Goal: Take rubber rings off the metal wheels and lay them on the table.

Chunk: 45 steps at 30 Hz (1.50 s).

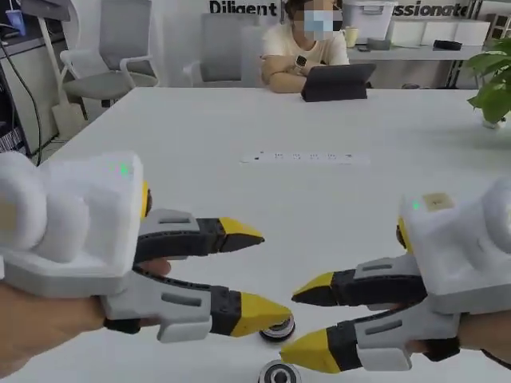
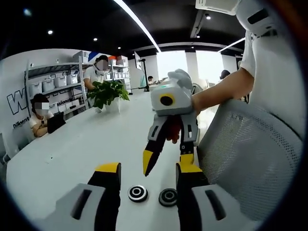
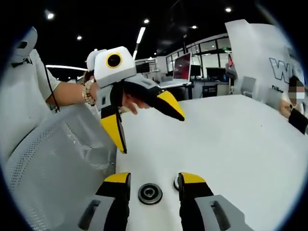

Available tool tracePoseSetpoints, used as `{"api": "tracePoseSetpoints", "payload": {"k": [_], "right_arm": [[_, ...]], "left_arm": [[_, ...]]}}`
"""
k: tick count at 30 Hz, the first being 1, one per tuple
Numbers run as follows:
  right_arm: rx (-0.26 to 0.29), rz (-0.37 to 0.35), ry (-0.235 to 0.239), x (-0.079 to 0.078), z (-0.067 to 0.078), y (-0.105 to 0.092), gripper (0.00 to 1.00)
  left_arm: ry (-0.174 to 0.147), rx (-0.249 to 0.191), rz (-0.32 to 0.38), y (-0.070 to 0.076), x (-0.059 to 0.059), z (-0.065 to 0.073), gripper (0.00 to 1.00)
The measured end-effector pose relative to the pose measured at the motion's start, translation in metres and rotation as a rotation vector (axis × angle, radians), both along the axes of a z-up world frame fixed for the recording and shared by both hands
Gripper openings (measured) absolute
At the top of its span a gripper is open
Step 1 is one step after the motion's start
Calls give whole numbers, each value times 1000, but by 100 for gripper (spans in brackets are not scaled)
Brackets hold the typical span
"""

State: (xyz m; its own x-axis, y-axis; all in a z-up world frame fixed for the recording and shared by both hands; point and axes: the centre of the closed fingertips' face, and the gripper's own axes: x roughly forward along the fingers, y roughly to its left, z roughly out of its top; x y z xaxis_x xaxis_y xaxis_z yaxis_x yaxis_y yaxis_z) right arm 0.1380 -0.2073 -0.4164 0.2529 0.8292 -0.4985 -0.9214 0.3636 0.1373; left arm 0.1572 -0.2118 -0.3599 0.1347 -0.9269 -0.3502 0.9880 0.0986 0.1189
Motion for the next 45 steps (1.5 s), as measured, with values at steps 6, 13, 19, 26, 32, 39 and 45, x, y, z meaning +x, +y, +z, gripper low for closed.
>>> {"api": "tracePoseSetpoints", "payload": {"k": [6, 13, 19, 26, 32, 39, 45], "right_arm": [[-90, 42, 33, -11, -26, -2, 33], [-145, 34, 50, -13, -44, -6, 28], [-156, 30, 57, -15, -50, -5, 25], [-188, 40, 65, -18, -60, -4, 23], [-199, 47, 64, -20, -62, -3, 23], [-200, 40, 64, -18, -63, -4, 21], [-201, 36, 58, -17, -62, -5, 20]], "left_arm": [[43, 69, -11, 2, -8, -34, 36], [103, 109, -24, 1, -16, -60, 30], [117, 121, -34, -4, -23, -71, 24], [114, 198, -49, -4, -28, -95, 18], [105, 223, -52, -2, -29, -101, 15], [106, 214, -50, -2, -29, -100, 9], [107, 211, -45, -3, -28, -101, 8]]}}
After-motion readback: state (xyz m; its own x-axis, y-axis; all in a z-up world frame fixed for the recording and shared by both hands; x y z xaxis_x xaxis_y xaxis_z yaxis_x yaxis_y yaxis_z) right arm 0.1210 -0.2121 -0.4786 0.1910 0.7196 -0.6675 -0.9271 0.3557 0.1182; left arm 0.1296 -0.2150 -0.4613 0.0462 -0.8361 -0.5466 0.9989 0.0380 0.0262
